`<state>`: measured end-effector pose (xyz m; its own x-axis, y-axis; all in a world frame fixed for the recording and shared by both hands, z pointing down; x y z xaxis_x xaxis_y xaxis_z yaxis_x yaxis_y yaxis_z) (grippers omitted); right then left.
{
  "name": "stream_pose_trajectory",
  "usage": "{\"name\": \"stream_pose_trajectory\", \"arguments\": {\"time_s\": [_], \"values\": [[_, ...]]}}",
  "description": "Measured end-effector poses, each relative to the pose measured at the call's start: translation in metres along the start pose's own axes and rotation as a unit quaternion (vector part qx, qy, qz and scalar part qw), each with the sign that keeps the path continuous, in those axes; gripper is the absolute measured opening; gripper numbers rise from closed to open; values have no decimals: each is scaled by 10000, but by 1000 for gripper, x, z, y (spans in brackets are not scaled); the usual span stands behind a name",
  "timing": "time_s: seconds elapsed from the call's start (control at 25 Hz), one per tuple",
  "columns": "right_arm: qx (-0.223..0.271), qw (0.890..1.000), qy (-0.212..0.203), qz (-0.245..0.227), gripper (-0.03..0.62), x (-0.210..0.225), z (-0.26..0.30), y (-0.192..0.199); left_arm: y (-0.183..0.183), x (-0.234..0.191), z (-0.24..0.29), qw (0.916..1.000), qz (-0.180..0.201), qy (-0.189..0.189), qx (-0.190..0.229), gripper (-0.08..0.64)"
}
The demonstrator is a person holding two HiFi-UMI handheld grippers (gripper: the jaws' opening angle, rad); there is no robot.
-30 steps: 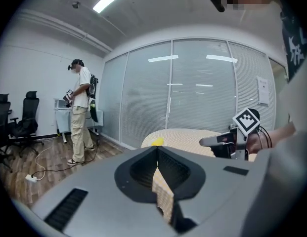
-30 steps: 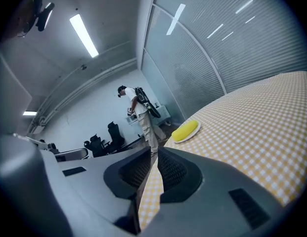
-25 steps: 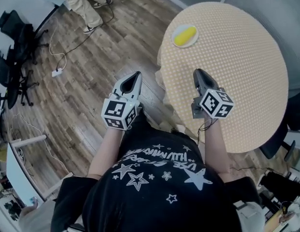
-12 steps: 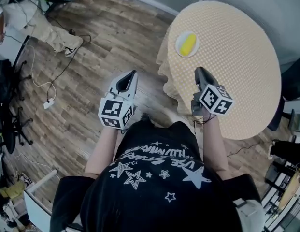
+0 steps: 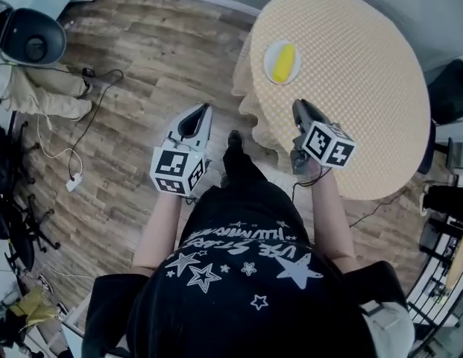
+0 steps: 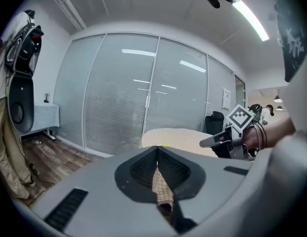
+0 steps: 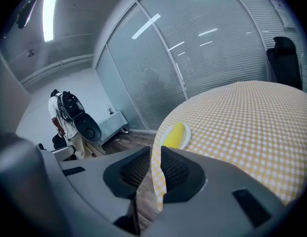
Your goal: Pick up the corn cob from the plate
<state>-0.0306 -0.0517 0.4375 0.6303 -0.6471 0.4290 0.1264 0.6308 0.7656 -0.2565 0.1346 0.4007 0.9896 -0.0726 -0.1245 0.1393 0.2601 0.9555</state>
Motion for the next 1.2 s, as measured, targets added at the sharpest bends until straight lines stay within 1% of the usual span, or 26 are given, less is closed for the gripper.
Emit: {"name": "stream_pose_trajectory", "arguments": {"time_s": [0.16, 0.32, 0.44, 0.52, 0.6, 0.76, 0.88, 1.0, 1.2], "values": [[-55, 9997, 104, 206, 65, 3, 30, -7, -2, -19, 19, 9999, 39, 23, -122, 8], [-259, 9986, 206, 401, 127, 13, 66, -14, -6, -40, 49, 9995, 89, 92, -295, 8], [-390, 9972, 313, 559, 180, 27, 95, -25, -13, -53, 79, 9992, 130, 167, -333, 8], [-528, 9958, 408, 633, 230, 33, 113, -30, -18, -61, 98, 9990, 154, 220, -351, 8], [-682, 9940, 533, 674, 260, 37, 127, -35, -24, -67, 115, 9987, 127, 296, -386, 8], [-914, 9909, 678, 718, 276, 49, 150, -47, -38, -71, 158, 9979, 83, 460, -454, 8], [-1044, 9880, 774, 839, 283, 58, 165, -48, -45, -68, 184, 9965, 191, 634, -510, 8], [-1127, 9853, 867, 945, 286, 63, 177, -47, -48, -70, 203, 9946, 310, 770, -622, 8], [-1228, 9825, 1038, 937, 285, 67, 191, -55, -57, -78, 226, 9930, 342, 873, -720, 8]]}}
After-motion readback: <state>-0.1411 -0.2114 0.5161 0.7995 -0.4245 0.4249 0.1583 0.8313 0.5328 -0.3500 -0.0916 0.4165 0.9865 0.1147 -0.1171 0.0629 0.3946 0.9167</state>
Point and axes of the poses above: the fingertips, and each gripper's own axes: z forward along the fingers, x to its right, y out of its underside, the point moved 7 cm from there along -z, backward along the fingers, and after that the axes turned 2 degrees about -y, right-handed, at the moved point
